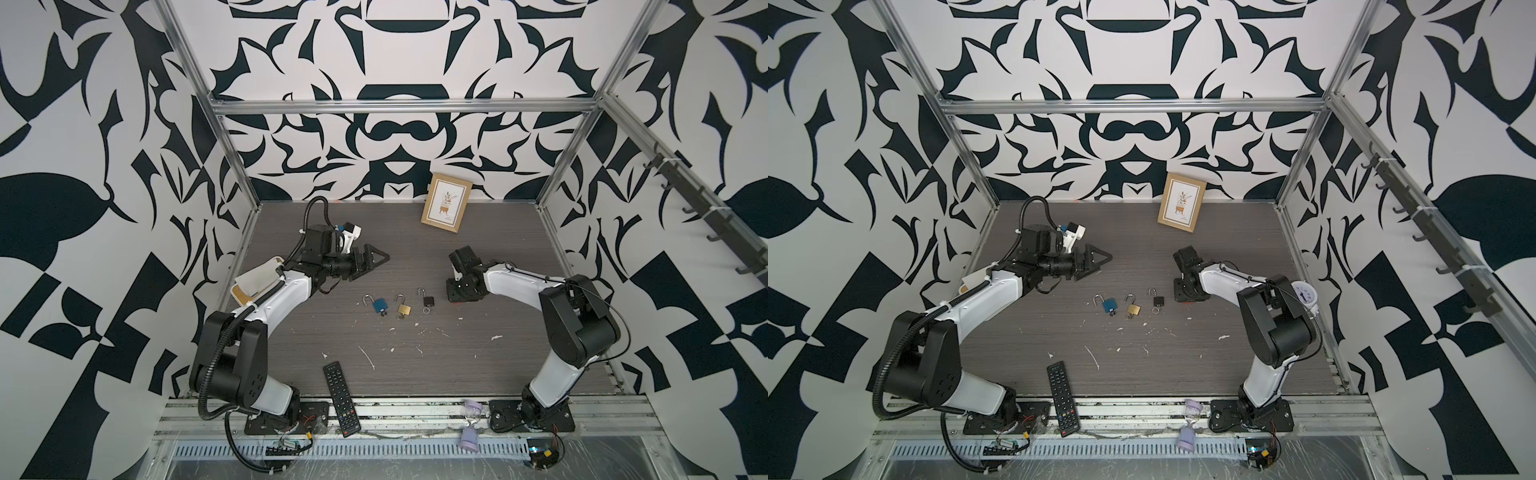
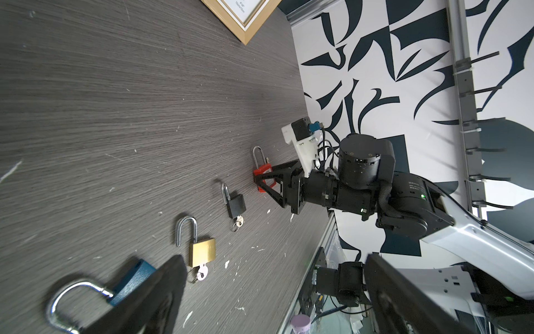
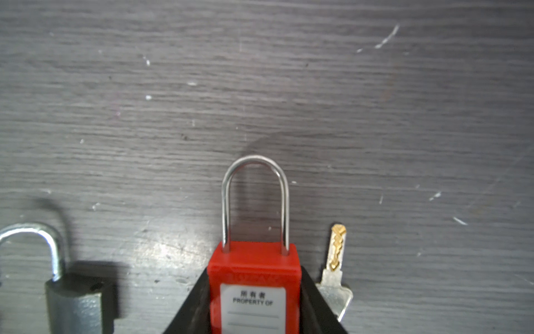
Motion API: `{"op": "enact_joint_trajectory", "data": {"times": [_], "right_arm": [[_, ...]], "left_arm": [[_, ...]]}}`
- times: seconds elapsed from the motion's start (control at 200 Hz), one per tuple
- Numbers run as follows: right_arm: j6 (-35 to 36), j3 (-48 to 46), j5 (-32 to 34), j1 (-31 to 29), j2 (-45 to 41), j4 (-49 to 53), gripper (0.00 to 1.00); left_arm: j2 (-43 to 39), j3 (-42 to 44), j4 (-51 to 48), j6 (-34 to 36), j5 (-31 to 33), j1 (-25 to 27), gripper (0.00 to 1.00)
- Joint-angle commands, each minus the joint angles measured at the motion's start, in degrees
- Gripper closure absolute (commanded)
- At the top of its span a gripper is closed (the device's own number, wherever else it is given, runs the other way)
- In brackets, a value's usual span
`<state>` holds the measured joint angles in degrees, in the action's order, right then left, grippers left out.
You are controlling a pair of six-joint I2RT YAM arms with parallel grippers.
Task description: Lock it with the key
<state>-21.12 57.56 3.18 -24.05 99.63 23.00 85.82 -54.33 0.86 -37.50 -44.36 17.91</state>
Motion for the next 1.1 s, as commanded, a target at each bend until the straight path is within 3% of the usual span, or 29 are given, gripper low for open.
{"op": "enact_joint_trajectory", "data": {"times": [0.0,0.2,0.49,0.76,1.095], "right_arm": [[-0.6,-0.1,0.0,0.2,-3.6,0.0,0.50],[-1.0,0.5,1.2,0.2,-11.4,3.0,0.44],[-4.1,-2.1,-1.7,0.0,-25.1,5.6,0.54],[-5.3,-4.0,-3.3,-0.4,-30.5,6.5,0.56],[-5.5,-4.3,-4.4,-0.7,-30.5,5.3,0.57]], "left_arm": [[1.6,-0.4,0.6,1.3,0.2,1.2,0.01],[6.8,-6.7,-7.0,9.1,9.0,8.8,0.01],[21.5,-22.0,-19.4,19.5,17.0,18.3,0.21],[29.4,-27.1,-21.8,19.8,14.8,18.9,0.41],[34.7,-31.1,-25.2,19.6,15.2,20.0,0.52]]}}
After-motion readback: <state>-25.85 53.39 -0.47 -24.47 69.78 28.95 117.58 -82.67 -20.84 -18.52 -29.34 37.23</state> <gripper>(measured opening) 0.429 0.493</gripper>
